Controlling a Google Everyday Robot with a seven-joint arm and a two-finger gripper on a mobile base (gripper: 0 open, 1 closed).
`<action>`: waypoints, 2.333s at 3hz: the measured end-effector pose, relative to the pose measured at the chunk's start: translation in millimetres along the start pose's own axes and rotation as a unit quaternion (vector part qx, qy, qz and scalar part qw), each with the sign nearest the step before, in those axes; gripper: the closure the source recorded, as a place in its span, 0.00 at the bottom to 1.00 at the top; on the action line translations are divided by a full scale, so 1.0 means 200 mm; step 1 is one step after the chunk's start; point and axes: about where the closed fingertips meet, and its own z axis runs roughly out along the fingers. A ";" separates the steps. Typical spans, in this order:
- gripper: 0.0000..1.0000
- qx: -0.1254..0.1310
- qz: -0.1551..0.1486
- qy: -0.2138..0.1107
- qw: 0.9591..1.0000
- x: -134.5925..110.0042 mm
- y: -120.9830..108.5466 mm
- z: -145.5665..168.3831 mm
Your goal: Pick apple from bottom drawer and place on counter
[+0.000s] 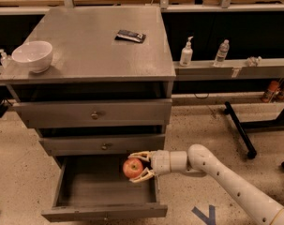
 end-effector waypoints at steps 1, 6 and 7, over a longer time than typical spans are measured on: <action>1.00 -0.011 0.005 -0.021 1.000 -0.18 -0.10 -0.18; 1.00 -0.112 -0.042 0.081 0.990 -1.41 -0.91 -0.80; 1.00 -0.081 -0.031 0.055 0.995 -1.51 -1.10 -0.81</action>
Offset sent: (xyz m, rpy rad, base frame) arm 0.0128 -0.1138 0.2267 -0.1328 -0.0229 0.1275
